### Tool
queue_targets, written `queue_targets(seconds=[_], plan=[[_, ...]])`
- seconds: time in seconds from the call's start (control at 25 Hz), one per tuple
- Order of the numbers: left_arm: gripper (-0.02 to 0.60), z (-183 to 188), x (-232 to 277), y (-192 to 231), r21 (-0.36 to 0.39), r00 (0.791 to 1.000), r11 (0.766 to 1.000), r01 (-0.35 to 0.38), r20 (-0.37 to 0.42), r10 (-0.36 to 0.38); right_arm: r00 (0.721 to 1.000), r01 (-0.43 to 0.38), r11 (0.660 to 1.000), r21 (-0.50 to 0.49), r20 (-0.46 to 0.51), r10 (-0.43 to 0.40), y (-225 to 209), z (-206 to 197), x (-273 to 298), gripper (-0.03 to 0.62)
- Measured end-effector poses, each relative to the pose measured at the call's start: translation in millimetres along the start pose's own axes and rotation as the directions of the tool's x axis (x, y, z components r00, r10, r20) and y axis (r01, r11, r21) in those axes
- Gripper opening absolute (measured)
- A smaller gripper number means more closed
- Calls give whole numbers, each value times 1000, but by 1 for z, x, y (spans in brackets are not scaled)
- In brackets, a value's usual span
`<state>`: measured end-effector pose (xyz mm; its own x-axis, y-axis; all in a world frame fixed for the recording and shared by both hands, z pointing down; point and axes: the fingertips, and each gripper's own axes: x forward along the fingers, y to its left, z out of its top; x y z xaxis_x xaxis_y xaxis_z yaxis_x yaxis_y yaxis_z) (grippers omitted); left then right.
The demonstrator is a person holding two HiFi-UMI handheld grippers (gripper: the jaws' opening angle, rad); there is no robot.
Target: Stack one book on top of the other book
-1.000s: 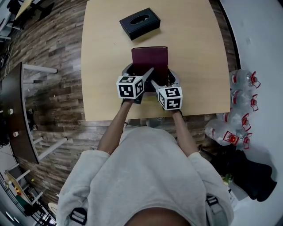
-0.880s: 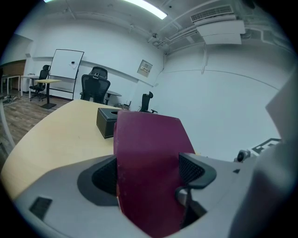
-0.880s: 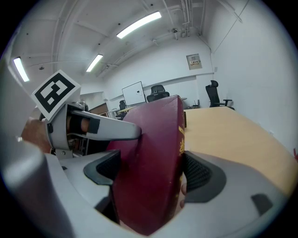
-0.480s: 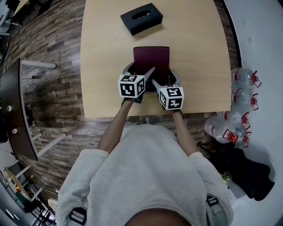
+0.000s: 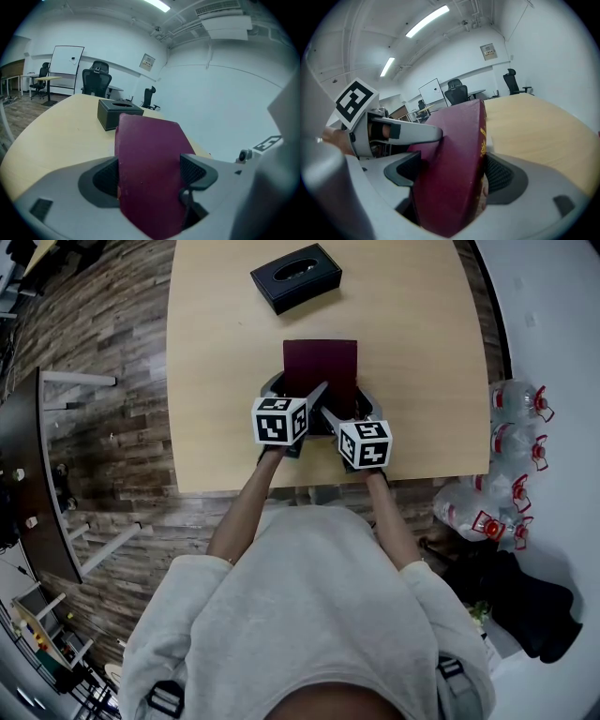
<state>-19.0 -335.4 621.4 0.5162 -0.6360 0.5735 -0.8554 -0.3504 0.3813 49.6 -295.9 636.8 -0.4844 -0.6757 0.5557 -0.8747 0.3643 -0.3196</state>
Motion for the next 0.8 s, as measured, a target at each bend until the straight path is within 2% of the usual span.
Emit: queue_targets(seconds=[0.8], plan=[[400, -15, 24, 9, -26, 997, 1000, -2, -75, 0, 996, -9, 996, 93, -89, 17, -14, -12, 15, 433]])
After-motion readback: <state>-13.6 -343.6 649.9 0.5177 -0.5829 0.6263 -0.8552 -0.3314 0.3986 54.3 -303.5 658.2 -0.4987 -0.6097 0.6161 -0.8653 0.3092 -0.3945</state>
